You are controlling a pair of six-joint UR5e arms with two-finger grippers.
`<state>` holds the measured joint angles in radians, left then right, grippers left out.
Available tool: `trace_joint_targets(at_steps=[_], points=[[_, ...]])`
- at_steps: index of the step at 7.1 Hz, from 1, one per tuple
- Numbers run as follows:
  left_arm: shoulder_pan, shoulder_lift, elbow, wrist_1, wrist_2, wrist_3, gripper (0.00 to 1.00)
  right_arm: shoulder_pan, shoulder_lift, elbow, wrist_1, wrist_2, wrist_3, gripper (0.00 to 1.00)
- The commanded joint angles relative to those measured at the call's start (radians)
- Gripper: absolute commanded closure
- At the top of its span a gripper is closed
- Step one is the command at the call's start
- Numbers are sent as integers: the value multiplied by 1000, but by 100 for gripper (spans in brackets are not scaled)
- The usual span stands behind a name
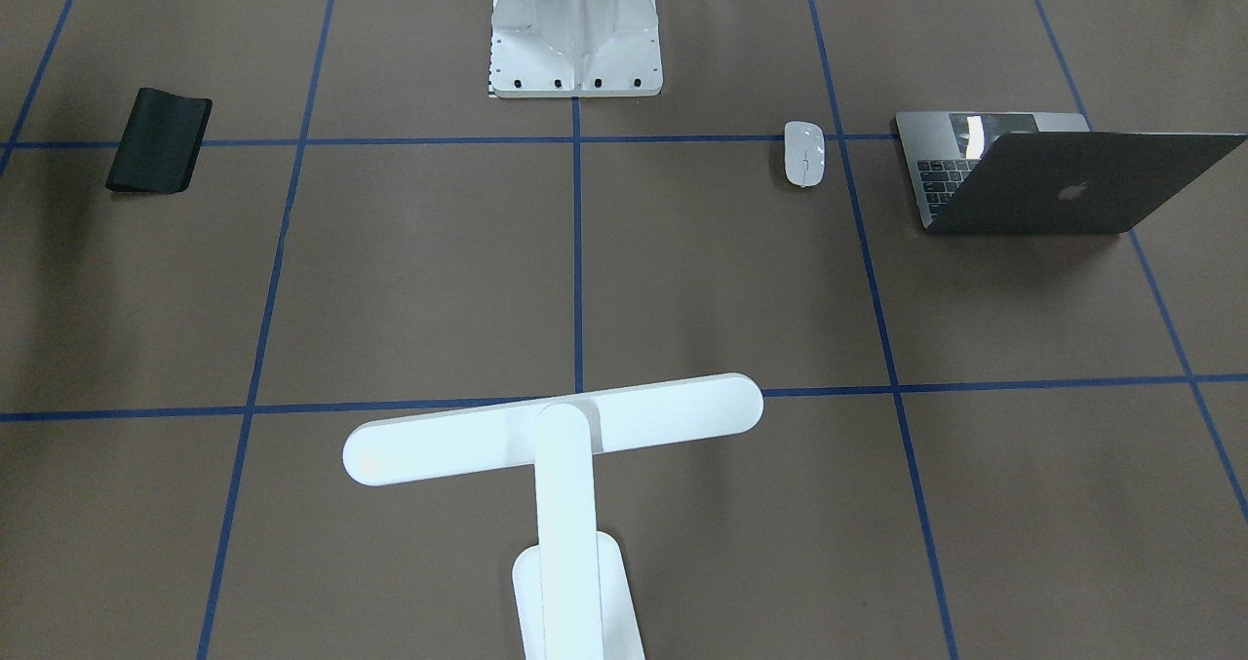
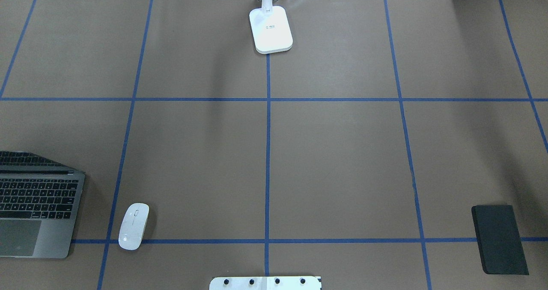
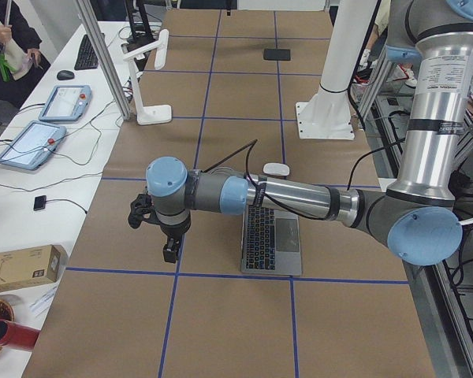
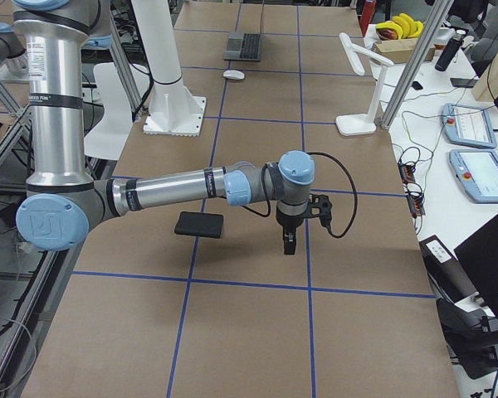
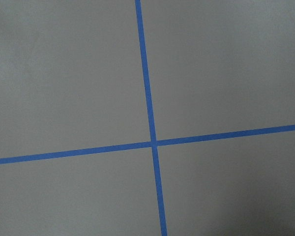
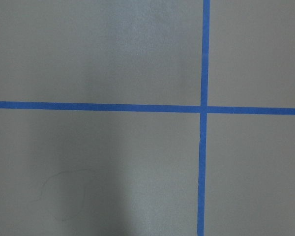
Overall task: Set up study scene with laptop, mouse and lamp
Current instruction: 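Lower the left gripper toward the silver laptop's lid edge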
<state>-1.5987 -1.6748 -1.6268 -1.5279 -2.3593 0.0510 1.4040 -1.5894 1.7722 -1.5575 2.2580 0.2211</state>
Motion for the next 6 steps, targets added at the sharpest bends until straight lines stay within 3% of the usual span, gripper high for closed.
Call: trace_joint_targets(at_steps=[1,6], points=[[2,-6,1,3,0,0,0,1,-6,12,-1,6,-3,0],[-3,9,-37,89,-5,-13,0,-2,-11,6,-36,-49,15,0]])
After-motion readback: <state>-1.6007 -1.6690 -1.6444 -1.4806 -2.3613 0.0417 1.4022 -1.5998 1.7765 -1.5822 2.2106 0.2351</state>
